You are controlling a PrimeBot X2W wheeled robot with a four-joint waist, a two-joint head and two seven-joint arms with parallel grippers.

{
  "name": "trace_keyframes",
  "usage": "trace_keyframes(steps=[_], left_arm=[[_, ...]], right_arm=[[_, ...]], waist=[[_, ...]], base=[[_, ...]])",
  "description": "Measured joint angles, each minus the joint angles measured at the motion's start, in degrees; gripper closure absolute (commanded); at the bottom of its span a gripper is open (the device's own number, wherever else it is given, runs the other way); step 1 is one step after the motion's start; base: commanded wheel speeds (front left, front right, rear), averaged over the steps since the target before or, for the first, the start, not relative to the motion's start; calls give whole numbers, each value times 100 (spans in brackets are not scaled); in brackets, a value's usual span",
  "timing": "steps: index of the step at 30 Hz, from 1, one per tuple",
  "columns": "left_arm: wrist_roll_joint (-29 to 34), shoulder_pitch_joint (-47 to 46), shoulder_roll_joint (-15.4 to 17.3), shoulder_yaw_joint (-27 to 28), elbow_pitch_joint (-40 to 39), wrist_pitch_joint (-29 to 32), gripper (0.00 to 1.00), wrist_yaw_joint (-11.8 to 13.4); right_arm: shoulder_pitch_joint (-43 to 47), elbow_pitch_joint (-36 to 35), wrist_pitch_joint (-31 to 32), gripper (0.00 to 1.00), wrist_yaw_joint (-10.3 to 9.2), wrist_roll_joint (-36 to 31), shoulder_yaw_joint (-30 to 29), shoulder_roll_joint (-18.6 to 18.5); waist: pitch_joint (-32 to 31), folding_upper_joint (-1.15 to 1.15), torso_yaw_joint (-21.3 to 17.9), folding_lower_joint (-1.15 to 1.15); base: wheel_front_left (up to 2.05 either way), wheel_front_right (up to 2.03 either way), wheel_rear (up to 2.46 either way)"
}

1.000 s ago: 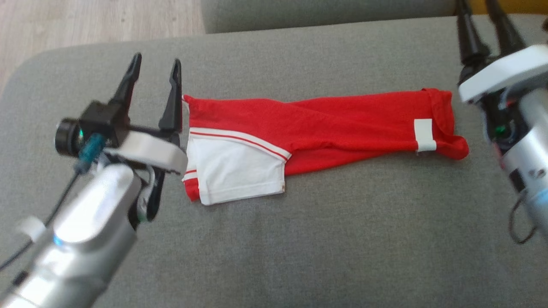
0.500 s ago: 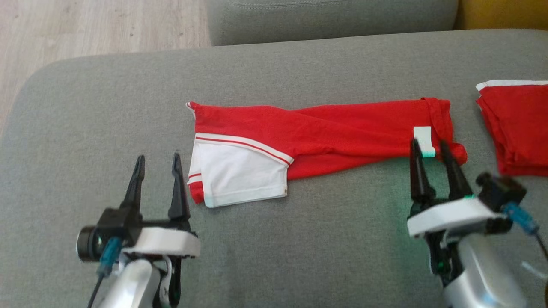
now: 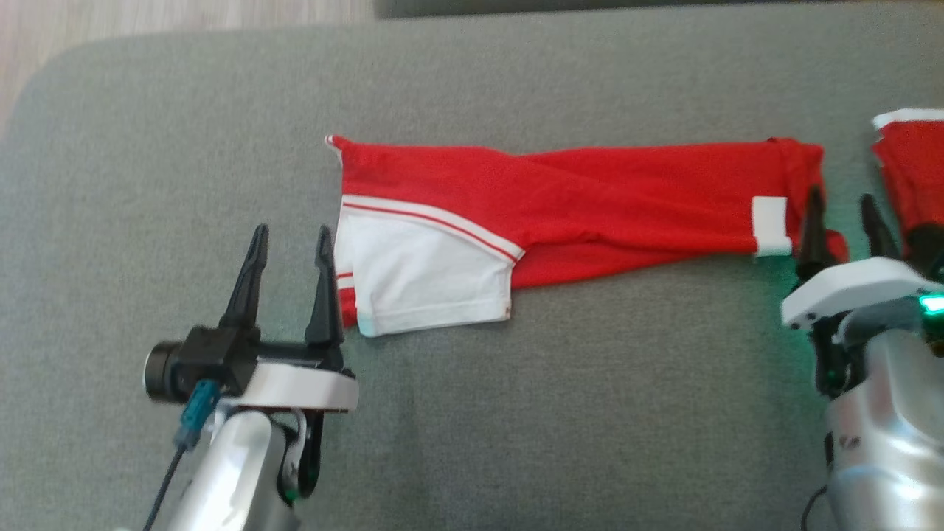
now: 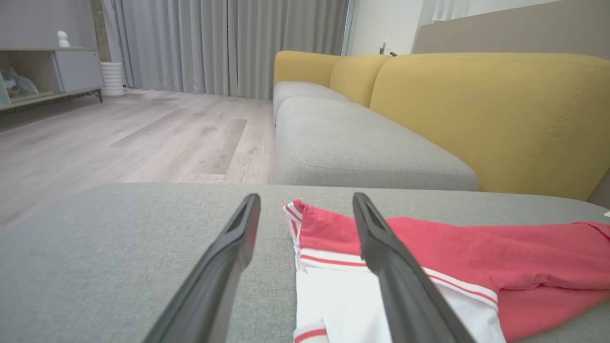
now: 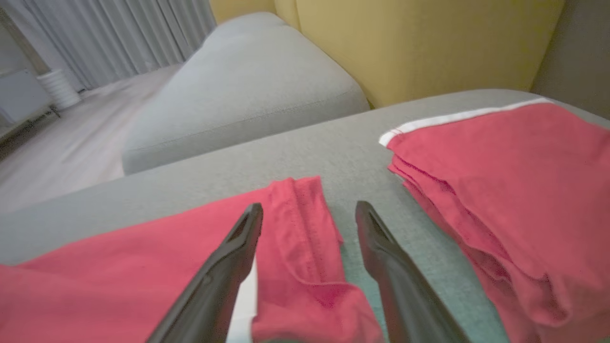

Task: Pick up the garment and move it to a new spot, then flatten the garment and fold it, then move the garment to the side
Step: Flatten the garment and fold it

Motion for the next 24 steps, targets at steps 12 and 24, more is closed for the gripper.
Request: trace_keyframes(steps=[12,24], left_arm=[[326,-430,-238,358,256,0,0,-335],[465,-482,-332,594,336,0,0,-457]], right_arm=[[-1159,1682,113,0,0,-1467,-1123,12],[-1399,2345,-454,100,0,-1518,-1149,18]], waist=[[585,0,245,0],[405,0,99,0]], base=[[0,0,0],[0,0,0]])
